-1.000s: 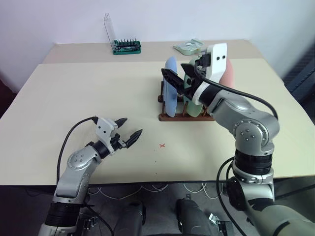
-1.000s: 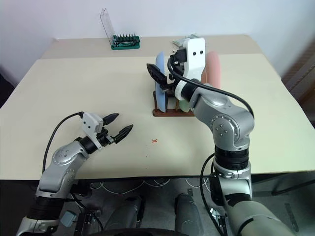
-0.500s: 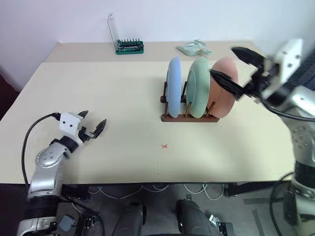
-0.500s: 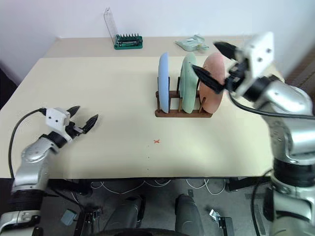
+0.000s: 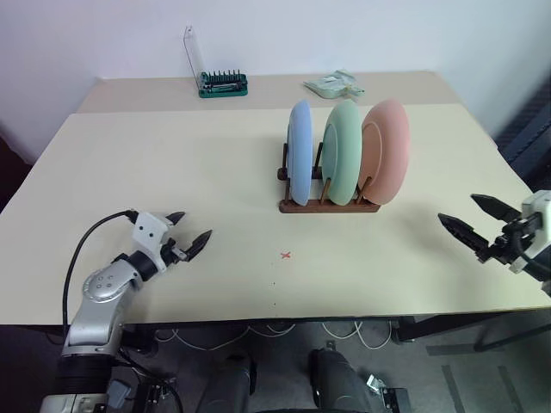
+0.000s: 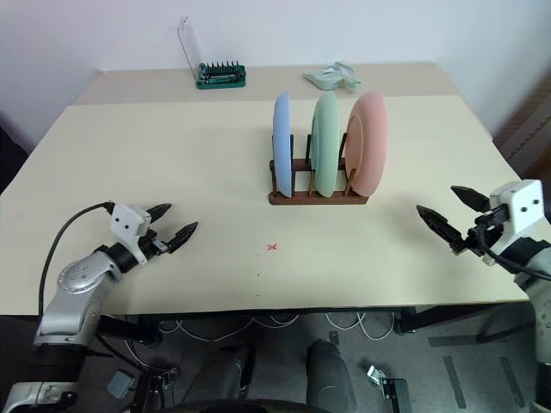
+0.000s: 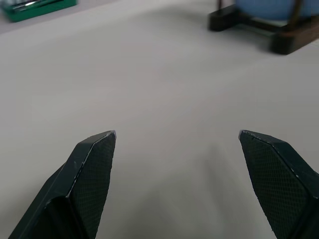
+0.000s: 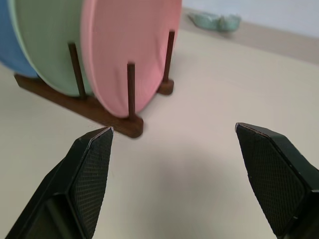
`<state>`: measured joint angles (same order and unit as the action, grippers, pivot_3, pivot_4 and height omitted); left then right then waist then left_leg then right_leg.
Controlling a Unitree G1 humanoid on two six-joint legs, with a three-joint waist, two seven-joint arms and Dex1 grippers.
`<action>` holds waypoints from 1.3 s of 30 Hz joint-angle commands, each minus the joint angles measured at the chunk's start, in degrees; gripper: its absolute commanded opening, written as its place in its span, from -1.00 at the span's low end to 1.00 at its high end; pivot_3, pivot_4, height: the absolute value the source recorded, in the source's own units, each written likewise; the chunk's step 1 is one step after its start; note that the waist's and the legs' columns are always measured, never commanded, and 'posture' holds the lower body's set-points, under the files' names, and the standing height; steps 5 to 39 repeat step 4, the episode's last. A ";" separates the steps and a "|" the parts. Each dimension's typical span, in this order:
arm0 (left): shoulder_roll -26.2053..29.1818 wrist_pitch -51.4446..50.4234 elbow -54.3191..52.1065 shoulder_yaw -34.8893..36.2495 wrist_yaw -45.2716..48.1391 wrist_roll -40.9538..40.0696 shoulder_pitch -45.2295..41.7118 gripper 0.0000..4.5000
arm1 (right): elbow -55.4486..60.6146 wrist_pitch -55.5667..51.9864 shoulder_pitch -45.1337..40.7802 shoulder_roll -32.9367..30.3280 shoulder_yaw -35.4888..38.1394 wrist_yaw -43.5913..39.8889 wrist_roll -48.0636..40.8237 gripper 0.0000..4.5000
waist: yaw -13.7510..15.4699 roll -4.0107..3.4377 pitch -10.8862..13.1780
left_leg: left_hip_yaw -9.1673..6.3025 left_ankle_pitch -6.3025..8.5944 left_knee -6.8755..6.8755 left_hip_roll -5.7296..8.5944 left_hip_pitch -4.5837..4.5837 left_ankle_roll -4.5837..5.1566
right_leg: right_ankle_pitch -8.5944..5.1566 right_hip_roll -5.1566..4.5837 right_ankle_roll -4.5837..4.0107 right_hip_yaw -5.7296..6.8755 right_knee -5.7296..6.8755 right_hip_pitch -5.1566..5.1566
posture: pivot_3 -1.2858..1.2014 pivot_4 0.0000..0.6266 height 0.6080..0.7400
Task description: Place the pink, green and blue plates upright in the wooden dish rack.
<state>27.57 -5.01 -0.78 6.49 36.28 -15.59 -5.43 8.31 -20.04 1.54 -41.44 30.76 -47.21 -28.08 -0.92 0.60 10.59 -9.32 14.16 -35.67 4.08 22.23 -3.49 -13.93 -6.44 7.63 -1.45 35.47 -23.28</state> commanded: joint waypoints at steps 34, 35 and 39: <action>-2.30 -4.47 -7.37 -0.86 -3.37 -0.49 -0.33 0.81 | -3.82 5.27 -2.05 3.61 -5.83 0.52 2.19 0.77 | 0.25 -0.05 0.03 | 0.00 0.00 -0.05 0.05 0.04 0.00 | 0.00 -0.04 0.00 -0.01 -0.01 0.00 | 0.03 -0.52 1.00; -2.30 -4.47 -7.37 -0.86 -3.37 -0.49 -0.33 0.81 | -3.82 5.27 -2.05 3.61 -5.83 0.52 2.19 0.77 | 0.25 -0.05 0.03 | 0.00 0.00 -0.05 0.05 0.04 0.00 | 0.00 -0.04 0.00 -0.01 -0.01 0.00 | 0.03 -0.52 1.00; -2.30 -4.47 -7.37 -0.86 -3.37 -0.49 -0.33 0.81 | -3.82 5.27 -2.05 3.61 -5.83 0.52 2.19 0.77 | 0.25 -0.05 0.03 | 0.00 0.00 -0.05 0.05 0.04 0.00 | 0.00 -0.04 0.00 -0.01 -0.01 0.00 | 0.03 -0.52 1.00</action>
